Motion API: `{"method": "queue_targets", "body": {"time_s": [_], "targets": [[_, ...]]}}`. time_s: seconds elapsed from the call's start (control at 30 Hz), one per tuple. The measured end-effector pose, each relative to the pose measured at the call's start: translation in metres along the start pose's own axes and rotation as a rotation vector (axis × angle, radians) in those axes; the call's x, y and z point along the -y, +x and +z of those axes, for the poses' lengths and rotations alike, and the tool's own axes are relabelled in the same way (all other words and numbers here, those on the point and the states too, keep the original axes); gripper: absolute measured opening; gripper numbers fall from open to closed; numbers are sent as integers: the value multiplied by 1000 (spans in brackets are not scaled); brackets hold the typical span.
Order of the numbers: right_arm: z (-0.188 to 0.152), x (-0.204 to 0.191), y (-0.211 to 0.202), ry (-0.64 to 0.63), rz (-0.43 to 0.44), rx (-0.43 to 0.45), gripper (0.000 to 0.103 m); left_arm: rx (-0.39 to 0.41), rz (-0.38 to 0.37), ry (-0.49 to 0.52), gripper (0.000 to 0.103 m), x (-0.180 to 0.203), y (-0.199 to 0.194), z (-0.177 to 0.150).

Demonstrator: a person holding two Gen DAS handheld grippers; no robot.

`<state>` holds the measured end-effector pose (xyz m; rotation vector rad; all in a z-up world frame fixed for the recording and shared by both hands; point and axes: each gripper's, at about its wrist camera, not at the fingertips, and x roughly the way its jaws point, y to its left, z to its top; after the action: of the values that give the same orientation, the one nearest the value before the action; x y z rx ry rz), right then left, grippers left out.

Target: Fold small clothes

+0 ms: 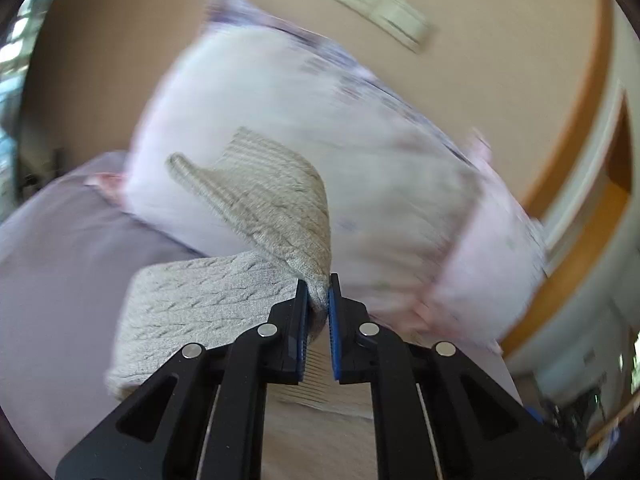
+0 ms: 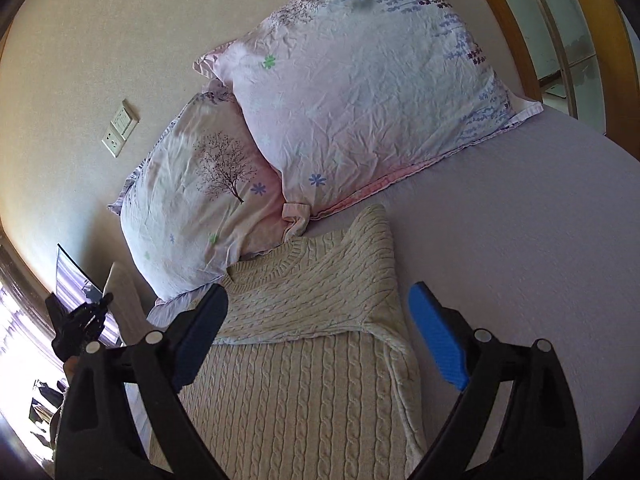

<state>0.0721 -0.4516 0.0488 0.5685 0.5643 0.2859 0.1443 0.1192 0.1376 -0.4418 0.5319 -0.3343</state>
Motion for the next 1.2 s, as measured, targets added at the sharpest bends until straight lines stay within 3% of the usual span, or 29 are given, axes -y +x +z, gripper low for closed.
{"method": "queue_targets", "body": {"time_s": [0.07,0.1,0.17,0.23,0.3,0.33,0.43,0.57,0.63,0.77,0.87,1.03,1.1,1.2], "targets": [[-5,-2,5,-6,5,-21,92,-132,-99,156,18,74,40,-37],[-7,-2,7,-8,2,-35,92,-193,-121,214,30,98,56,-55],[-10,2,5,-2,0,-71,92,-275,-132,266,43,118,70,-79],[-14,10,-1,-12,-21,-104,92,-282,-91,249,57,106,62,-87],[-19,20,-9,-29,-63,-137,92,-243,1,203,76,73,36,-88],[-22,26,-13,-31,-72,-158,92,-231,45,184,80,52,20,-88],[-40,48,-16,3,-55,-256,92,-269,132,99,80,-7,-20,-96],[-70,64,-12,59,26,-385,77,-354,75,-75,80,-63,-57,-131],[-79,63,-20,50,68,-379,73,-374,53,-111,80,-73,-68,-150],[-103,62,-30,88,216,-447,61,-355,-95,-157,79,-71,-88,-175],[-123,54,-45,82,311,-494,59,-368,-183,-149,65,-55,-105,-196],[-151,56,-65,81,330,-527,51,-394,-312,-234,62,-49,-132,-232],[-159,61,-63,100,321,-534,42,-405,-325,-245,62,-47,-133,-243],[-165,66,-55,95,314,-546,13,-432,-311,-232,60,-42,-126,-253]]}}
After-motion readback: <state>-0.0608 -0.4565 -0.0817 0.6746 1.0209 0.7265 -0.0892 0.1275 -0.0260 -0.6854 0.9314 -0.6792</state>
